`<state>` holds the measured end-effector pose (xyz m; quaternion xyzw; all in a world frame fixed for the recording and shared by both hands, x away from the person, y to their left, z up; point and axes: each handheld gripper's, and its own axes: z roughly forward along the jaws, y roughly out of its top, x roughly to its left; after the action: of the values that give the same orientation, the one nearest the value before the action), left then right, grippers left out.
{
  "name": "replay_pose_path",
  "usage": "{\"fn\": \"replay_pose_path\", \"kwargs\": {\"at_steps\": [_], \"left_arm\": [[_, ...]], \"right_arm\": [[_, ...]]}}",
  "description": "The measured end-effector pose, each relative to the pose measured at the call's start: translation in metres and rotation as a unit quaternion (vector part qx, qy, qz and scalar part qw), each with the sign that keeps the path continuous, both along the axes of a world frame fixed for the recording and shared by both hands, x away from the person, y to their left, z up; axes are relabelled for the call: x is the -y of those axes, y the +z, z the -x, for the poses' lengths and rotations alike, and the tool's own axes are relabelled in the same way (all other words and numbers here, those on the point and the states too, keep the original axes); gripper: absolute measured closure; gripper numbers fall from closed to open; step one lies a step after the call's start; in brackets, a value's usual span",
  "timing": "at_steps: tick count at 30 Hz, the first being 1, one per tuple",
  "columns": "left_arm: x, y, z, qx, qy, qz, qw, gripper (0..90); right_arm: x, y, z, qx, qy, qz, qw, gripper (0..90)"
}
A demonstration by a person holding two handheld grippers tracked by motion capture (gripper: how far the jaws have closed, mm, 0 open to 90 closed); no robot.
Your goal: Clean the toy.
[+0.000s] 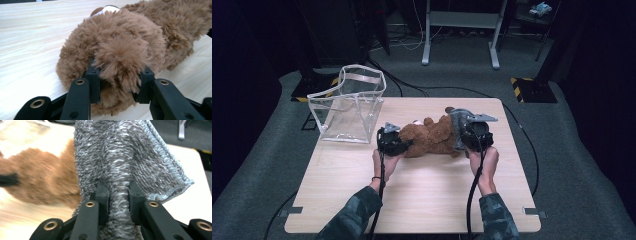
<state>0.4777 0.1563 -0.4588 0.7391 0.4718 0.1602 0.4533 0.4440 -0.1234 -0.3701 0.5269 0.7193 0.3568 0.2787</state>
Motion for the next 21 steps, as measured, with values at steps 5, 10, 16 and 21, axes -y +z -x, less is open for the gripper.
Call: {"fn": "replay_pose_path", "kwargs": {"at_steps": [5,10,16,21], "left_arm": [[0.007,-0.001,0.000,-0.002,-0.004,0.004,1.0000,61.6],[0.003,0.004,0.002,0.001,-0.002,-0.011,0.9999,47.7],[-0.006,0.019,0.005,0.056,-0.009,-0.042,0.9975,51.2],[-0.005,0.019,0.001,0.052,-0.028,-0.061,0.9964,76.3]], "right_arm": [[-0.022,0.023,0.016,0.025,0.047,-0.016,0.9985,75.0],[-0.070,-0.006,-0.004,-0.016,0.083,0.027,0.9960,75.0],[-0.064,-0.044,-0.033,-0.052,0.051,0.026,0.9970,75.2],[-0.070,-0.038,-0.028,-0.042,0.054,0.006,0.9976,75.0]]}}
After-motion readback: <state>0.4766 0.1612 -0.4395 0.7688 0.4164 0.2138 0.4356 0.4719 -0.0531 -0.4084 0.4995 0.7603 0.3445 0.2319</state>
